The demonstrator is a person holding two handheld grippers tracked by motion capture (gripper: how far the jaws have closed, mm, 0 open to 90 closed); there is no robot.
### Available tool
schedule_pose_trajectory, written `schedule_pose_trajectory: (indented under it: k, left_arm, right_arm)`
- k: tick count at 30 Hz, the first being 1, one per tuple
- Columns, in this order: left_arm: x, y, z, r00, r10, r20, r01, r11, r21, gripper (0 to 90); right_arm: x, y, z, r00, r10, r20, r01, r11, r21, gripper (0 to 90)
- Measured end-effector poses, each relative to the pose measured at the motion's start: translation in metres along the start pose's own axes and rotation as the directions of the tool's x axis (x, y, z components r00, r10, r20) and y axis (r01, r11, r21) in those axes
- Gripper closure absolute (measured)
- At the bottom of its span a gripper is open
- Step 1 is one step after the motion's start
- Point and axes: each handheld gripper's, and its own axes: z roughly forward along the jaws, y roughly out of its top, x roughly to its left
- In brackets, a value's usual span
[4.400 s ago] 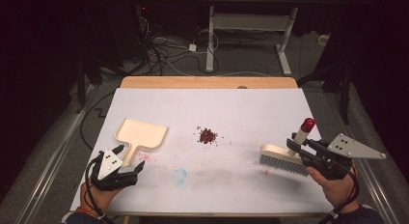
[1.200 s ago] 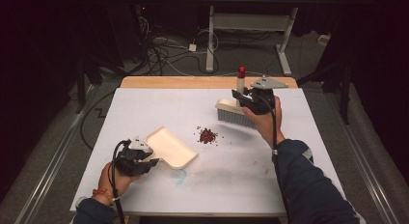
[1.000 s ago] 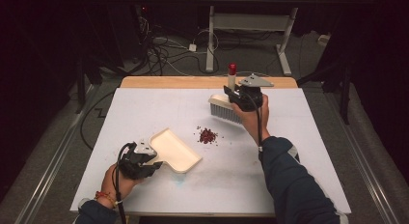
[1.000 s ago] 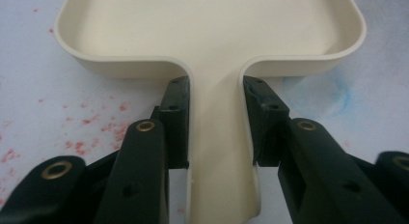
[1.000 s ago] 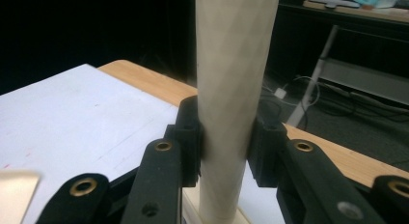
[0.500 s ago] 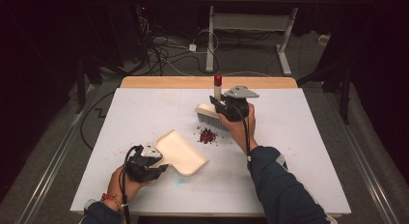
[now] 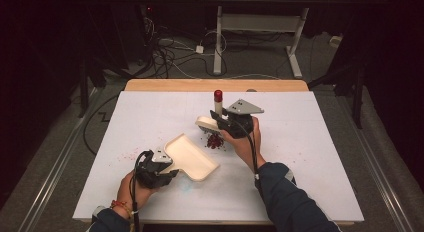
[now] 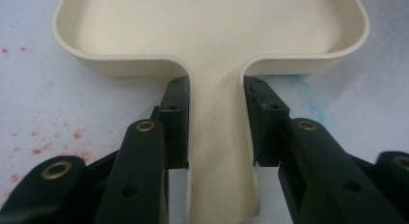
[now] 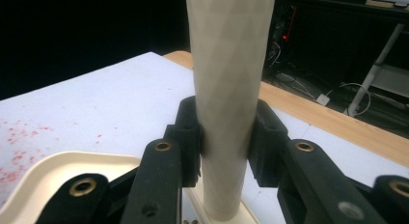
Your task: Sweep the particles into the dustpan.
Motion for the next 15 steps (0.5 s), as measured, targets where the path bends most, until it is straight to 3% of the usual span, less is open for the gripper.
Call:
schedule_pose_trajectory:
  k: [10,15]
  left_arm:
    - [-0.009,0.012,0.011,0.9998,0.001,-0.019,-0.001,0.9999,0.01,63.8]
    - [-0.012,0.015,0.016,0.9994,-0.023,-0.025,0.024,0.9997,0.011,63.8]
  right_arm:
    - [0.013,-0.005,-0.009,0.9998,-0.018,0.009,0.018,1.0,0.0,69.6]
    - [0.016,-0.005,-0.012,1.0,-0.006,0.005,0.007,1.0,-0.003,69.7]
